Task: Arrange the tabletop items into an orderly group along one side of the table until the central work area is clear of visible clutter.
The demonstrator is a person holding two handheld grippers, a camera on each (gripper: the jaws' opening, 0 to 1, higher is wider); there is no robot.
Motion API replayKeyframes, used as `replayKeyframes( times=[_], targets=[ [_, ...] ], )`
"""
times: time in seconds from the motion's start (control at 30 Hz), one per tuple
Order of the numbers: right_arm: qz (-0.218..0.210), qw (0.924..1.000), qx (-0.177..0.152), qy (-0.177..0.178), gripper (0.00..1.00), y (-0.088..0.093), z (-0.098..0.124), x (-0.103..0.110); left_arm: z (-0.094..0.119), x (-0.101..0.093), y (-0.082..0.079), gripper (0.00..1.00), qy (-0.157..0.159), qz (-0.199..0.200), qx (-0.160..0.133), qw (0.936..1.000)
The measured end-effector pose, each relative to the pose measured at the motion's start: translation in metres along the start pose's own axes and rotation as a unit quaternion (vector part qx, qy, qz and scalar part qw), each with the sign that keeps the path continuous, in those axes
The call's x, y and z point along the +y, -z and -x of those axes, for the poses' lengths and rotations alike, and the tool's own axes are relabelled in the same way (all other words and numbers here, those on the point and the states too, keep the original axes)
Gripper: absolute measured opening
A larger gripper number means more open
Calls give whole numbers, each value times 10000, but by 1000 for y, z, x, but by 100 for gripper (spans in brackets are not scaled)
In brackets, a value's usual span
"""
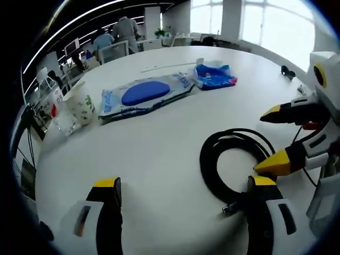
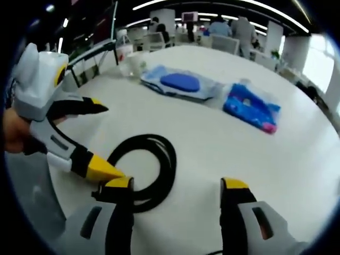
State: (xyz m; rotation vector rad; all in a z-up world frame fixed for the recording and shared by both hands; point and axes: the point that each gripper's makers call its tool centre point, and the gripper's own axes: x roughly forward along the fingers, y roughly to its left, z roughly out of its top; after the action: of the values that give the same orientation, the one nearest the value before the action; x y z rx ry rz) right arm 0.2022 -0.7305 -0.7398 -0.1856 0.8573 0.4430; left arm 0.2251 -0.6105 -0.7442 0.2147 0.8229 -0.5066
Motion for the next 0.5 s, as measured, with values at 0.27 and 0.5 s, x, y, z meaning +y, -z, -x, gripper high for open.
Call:
replayKeyframes(
  times=[0.27, 0.5],
  targets=[
    [-77, 9992, 372, 156, 53, 5, -8, 3, -7, -10, -3, 94, 21, -404, 96, 9991],
    [-120, 9987, 442, 204, 48, 3, -10, 3, -7, -14, 1, 82, 152, -288, 206, 9993]
  ],
)
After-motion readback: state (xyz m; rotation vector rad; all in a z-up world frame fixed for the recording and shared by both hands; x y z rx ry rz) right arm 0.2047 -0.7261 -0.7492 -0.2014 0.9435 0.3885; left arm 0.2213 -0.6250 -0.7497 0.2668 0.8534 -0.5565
